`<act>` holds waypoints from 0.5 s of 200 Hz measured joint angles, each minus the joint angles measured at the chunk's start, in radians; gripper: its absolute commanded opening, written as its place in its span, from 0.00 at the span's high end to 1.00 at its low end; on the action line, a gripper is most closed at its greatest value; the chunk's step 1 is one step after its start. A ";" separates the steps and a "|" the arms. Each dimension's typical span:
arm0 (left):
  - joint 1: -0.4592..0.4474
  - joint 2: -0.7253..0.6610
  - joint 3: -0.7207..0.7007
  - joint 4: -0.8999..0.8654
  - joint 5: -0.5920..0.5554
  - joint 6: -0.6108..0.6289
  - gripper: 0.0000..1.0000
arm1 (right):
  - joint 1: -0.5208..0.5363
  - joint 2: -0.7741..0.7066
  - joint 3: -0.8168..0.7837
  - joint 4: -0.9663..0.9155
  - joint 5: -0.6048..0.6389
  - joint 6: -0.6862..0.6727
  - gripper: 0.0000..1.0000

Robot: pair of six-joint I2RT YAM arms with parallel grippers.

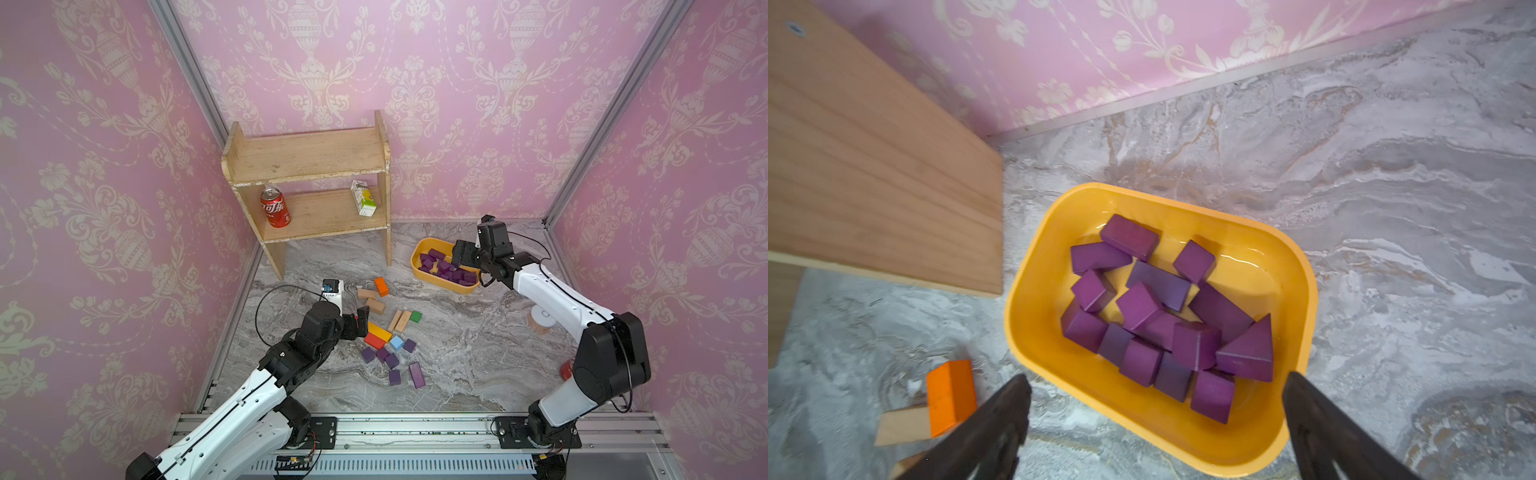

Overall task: Pick purple bricks into the storage bin
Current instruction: Place the building block in the storage box, then pick up the building block from the center of the board.

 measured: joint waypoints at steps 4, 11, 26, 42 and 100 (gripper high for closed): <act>0.000 0.000 0.002 -0.001 0.000 0.003 0.01 | 0.000 -0.009 -0.005 0.005 -0.010 -0.001 0.07; 0.000 0.000 0.005 -0.005 0.001 0.003 0.01 | 0.000 -0.025 -0.021 0.015 -0.035 -0.003 0.08; 0.000 0.002 0.010 -0.009 0.012 0.007 0.01 | 0.000 -0.050 -0.071 0.037 -0.090 -0.012 0.09; 0.000 0.016 0.017 -0.012 0.027 0.011 0.01 | 0.000 -0.063 -0.139 0.042 -0.137 -0.026 0.09; 0.000 0.124 0.156 -0.158 0.132 0.017 0.01 | 0.006 -0.201 -0.405 0.016 -0.195 -0.071 0.09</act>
